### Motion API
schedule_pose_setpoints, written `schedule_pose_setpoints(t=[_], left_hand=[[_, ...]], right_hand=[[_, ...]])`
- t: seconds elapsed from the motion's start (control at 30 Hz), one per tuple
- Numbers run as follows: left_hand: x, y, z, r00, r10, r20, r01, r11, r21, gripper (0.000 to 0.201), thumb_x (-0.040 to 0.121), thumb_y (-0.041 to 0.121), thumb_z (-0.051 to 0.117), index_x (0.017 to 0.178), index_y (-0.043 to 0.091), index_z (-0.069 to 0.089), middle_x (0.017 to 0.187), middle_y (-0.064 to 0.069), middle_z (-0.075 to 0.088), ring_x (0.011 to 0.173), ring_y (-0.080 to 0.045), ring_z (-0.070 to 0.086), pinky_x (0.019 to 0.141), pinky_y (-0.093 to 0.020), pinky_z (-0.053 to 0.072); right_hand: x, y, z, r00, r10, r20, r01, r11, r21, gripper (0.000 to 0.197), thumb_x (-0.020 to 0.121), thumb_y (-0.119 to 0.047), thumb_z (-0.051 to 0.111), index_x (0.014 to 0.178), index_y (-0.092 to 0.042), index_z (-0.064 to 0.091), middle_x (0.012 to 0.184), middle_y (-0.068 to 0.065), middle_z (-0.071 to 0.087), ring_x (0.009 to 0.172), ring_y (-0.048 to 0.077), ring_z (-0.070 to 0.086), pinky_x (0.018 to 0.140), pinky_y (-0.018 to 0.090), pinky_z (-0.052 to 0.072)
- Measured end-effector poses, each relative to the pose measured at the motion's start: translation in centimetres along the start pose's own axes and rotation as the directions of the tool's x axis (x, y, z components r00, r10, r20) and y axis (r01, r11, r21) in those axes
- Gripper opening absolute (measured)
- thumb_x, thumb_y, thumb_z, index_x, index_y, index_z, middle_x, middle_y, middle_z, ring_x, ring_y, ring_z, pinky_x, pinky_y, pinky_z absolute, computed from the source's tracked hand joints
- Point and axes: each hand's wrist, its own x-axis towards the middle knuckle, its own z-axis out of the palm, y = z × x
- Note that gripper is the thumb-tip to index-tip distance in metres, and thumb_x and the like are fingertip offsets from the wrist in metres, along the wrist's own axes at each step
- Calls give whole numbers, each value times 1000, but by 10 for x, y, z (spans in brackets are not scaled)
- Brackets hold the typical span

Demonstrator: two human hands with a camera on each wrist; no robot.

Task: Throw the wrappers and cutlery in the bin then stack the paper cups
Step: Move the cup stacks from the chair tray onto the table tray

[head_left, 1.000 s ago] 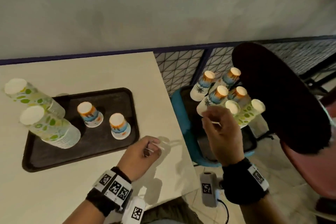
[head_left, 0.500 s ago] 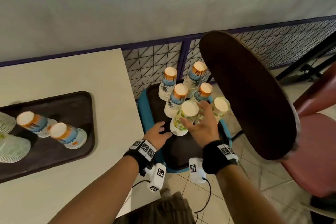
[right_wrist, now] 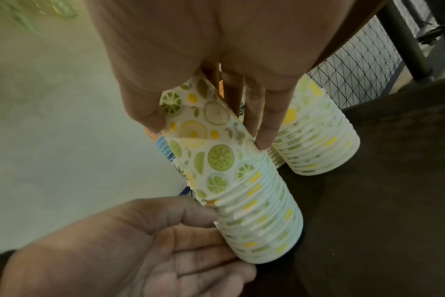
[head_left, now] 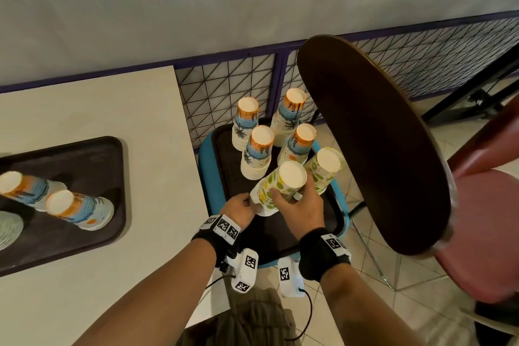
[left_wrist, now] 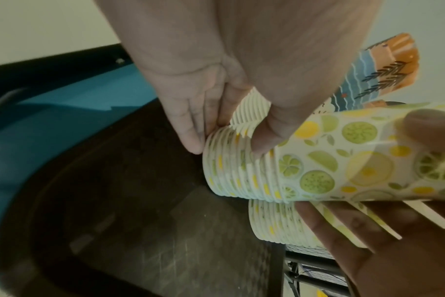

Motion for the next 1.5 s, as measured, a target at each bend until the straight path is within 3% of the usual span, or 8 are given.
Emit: schedule_pose_setpoints(t=[0.1, 0.3, 0.43, 0.63, 0.8, 1.17, 1.27, 1.5], left_hand=[[-15, 3, 1, 1000, 16, 20, -16, 1000, -14, 45, 53, 55, 71, 94, 36, 69, 112, -5, 76, 110, -29, 70, 100, -54, 54], [-68, 23, -17, 996, 81, 37, -75, 986, -148, 24, 81, 27, 73, 105, 28, 75, 106, -12, 78, 98, -29, 71, 94, -41, 58], [-109, 28, -57, 993, 116, -30, -119, 969, -218, 38, 72, 36, 75, 109, 25, 78, 106, -11, 78, 95, -31, 72, 100, -45, 57], [-176, 39, -150, 931, 183, -317, -282, 910, -304, 85, 56, 48, 77, 133, 15, 64, 120, -12, 72, 100, -26, 75, 94, -37, 60], [-218, 38, -248, 847, 213, -487, -399, 860, -318, 62, 80, 33, 78, 136, 13, 63, 118, -8, 75, 93, -14, 74, 100, -38, 55], [-299, -2, -466, 639, 122, -759, -474, 840, -265, 76, 56, 43, 76, 124, 12, 69, 115, -16, 75, 97, -24, 71, 105, -48, 54], [-302, -18, -515, 651, 83, -755, -495, 800, -339, 66, 74, 26, 76, 134, 6, 61, 107, -14, 71, 91, -26, 62, 101, -41, 55], [-280, -56, -583, 753, -26, -658, -462, 691, -556, 21, 97, 13, 62, 118, 13, 64, 123, -11, 65, 107, -30, 67, 96, -36, 57]], right_hand=[[-4, 2, -4, 999, -42, 16, 42, 999, -27, 73, 75, -25, 86, 132, -41, 43, 127, -19, 57, 119, -1, 54, 101, 28, 50], [-18, -28, -9, 981, -182, 62, 185, 982, -37, 77, 73, -29, 88, 128, -55, 41, 127, -32, 54, 119, -5, 55, 90, 26, 57], [-31, -69, -1, 943, -328, 60, 325, 944, 49, 73, 73, -29, 89, 136, -29, 51, 126, -26, 58, 118, 2, 59, 81, 32, 60], [-48, -160, 48, 878, -451, 160, 429, 890, 154, 74, 75, -37, 87, 139, -25, 50, 128, -14, 63, 118, 1, 60, 90, 26, 57], [-62, -241, 123, 825, -518, 224, 467, 850, 246, 75, 75, -44, 86, 138, -27, 49, 125, -12, 65, 113, 1, 63, 85, 20, 56], [-117, -383, 334, 691, -616, 378, 541, 788, 295, 72, 74, -43, 85, 134, -24, 50, 123, -13, 64, 111, 0, 61, 89, 10, 49], [-125, -404, 392, 662, -638, 393, 595, 766, 242, 77, 72, -47, 84, 136, -21, 49, 127, -6, 60, 117, 10, 58, 99, 30, 52], [-124, -418, 497, 645, -574, 504, 623, 777, 88, 80, 70, -45, 86, 134, -17, 48, 127, 3, 58, 119, 20, 57, 101, 39, 50]])
